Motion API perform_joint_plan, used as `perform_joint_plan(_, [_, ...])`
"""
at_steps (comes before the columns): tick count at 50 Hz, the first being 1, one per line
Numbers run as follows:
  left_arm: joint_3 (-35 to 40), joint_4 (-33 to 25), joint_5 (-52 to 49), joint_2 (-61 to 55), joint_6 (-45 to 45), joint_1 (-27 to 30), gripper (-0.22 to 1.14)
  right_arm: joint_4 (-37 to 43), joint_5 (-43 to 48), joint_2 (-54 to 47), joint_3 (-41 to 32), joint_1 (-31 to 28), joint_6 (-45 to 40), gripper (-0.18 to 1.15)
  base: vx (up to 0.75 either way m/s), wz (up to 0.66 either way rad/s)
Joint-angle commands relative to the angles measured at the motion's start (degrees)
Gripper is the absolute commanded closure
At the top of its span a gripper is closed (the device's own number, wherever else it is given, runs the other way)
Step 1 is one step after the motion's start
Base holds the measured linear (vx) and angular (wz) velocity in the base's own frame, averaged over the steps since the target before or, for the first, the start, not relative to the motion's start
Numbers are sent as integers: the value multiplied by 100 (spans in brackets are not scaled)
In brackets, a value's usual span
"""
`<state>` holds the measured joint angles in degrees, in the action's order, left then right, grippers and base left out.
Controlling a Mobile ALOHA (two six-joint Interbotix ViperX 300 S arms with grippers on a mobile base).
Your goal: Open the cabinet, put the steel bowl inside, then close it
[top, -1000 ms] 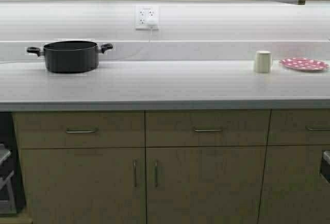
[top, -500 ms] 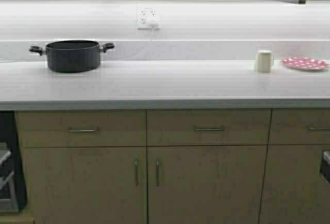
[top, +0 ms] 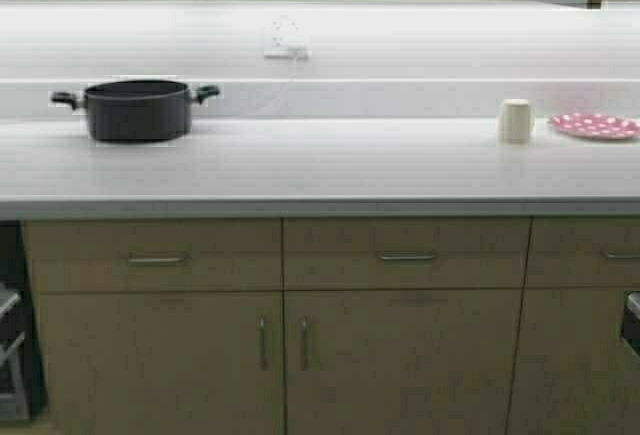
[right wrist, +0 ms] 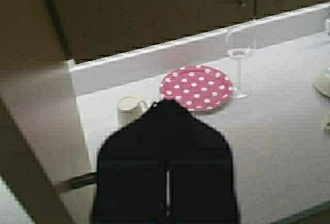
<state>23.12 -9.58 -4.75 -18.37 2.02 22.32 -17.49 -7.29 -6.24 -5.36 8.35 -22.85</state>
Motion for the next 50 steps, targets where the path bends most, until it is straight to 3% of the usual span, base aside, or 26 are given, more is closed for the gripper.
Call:
perform_joint_plan(1, [-149, -18, 26, 448, 0, -422, 87, 9, 53, -97, -334, -185, 9, 90, 0, 2])
perform_joint_plan(13, [-1072, 132, 272, 1204, 88, -1020, 87, 9, 53, -167, -492, -527, 9, 90, -1, 2])
perform_joint_plan(27, [-1890, 290, 387, 1819, 105, -1819, 88, -167, -9, 123, -237, -1617, 202, 90, 0, 0])
perform_joint_plan(37, [-2637, 290, 404, 2215, 97, -1907, 88, -272, -35, 1160, 905, -2127, 378, 90, 1, 1])
perform_joint_plan(50, [-3683, 299, 439, 2936, 105, -2065, 88, 0, -35, 2786, 2962, -2391, 352, 90, 2, 3])
